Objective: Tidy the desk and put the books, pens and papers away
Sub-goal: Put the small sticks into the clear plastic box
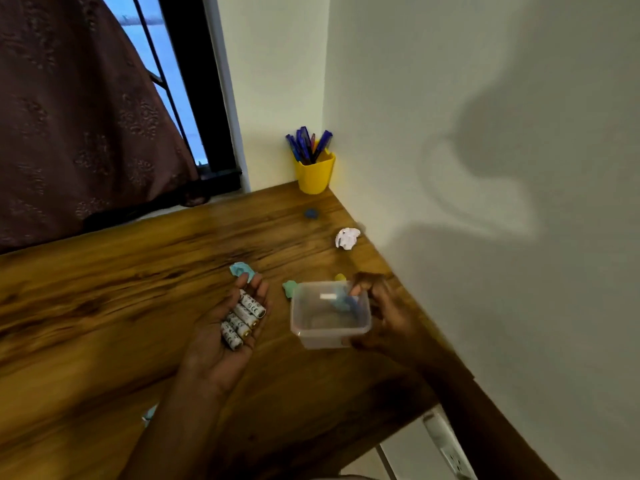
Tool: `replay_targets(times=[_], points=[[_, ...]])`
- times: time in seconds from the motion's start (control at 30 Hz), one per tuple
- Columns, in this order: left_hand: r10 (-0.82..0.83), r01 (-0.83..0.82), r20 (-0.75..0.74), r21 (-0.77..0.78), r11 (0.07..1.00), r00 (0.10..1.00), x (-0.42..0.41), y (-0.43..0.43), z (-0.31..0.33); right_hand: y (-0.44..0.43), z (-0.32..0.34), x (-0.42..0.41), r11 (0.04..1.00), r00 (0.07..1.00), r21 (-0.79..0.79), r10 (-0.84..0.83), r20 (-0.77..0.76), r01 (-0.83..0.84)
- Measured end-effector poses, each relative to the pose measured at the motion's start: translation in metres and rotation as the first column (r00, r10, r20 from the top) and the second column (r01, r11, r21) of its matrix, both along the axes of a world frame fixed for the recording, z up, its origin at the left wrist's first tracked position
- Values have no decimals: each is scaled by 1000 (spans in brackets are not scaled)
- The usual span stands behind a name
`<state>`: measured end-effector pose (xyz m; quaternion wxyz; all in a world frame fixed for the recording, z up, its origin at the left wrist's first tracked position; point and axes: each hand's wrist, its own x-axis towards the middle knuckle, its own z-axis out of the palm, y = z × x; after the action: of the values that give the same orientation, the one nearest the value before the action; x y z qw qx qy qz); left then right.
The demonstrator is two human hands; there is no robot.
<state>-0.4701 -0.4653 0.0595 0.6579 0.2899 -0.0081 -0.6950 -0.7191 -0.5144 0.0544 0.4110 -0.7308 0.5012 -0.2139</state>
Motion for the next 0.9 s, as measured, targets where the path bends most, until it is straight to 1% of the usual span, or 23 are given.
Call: replay_targets(times=[0.03, 0.07, 0.13, 0.2, 0.27, 0.33, 0.37, 0.4, 0.47, 0.5, 0.53, 0.6, 0.7, 0.73, 0.77, 0.83, 0.87, 0.9], points=[[-15, 15, 5, 3, 1000, 1000, -4, 0, 0, 7, -4, 0, 999, 998, 16, 46, -54, -45], [-36, 36, 20, 13, 999, 999, -9, 2, 2, 12, -7, 0, 996, 995, 49, 82, -59, -79], [-24, 24, -21, 32, 999, 1000, -15, 7, 1, 16, -10, -2, 989, 992, 67, 129, -7, -128], [-21, 23, -37, 44, 999, 999, -21, 13, 2, 15, -5, -3, 989, 990, 47, 141, 7, -141], [-33, 36, -47, 58, 998, 998, -26, 20, 6, 14, 8, -5, 988, 986, 16, 156, 55, -157], [-40, 45, -56, 75, 996, 998, -31, 24, 9, 15, 27, -4, 991, 987, -35, 132, 96, -129], [-52, 58, -71, 78, 995, 996, -34, 26, 11, 16, 36, -1, 987, 988, -96, 137, 66, -130], [-68, 75, -94, 77, 994, 993, -37, 28, 13, 18, 44, 5, 967, 985, -189, 175, 12, -169], [-83, 95, -133, 86, 992, 988, -42, 31, 17, 19, 51, 19, 878, 949, -360, 302, -93, -315], [-96, 110, -139, 99, 989, 986, -44, 33, 20, 17, 51, 28, 822, 914, -399, 373, -161, -406], [-111, 127, -137, 114, 985, 984, -47, 35, 23, 15, 49, 36, 777, 871, -393, 429, -240, -491], [-140, 154, -96, 159, 975, 986, -54, 38, 29, 8, 49, 47, 738, 809, -343, 479, -339, -581], [-136, 146, -64, 185, 972, 989, -56, 40, 33, 0, 55, 54, 695, 771, -337, 537, -343, -634], [-145, 156, -73, 175, 972, 987, -56, 40, 33, -1, 58, 55, 693, 767, -331, 555, -322, -640], [-149, 162, -90, 157, 974, 985, -55, 40, 33, -2, 61, 54, 716, 784, -318, 555, -280, -621], [-116, 129, -132, 97, 987, 984, -48, 42, 29, -6, 70, 48, 824, 869, -278, 471, -150, -494], [-87, 98, -154, 66, 993, 984, -43, 43, 26, -7, 74, 45, 874, 906, -241, 406, -120, -423], [-54, 60, -188, 29, 998, 981, -38, 44, 23, -8, 74, 43, 906, 923, -188, 353, -155, -378]])
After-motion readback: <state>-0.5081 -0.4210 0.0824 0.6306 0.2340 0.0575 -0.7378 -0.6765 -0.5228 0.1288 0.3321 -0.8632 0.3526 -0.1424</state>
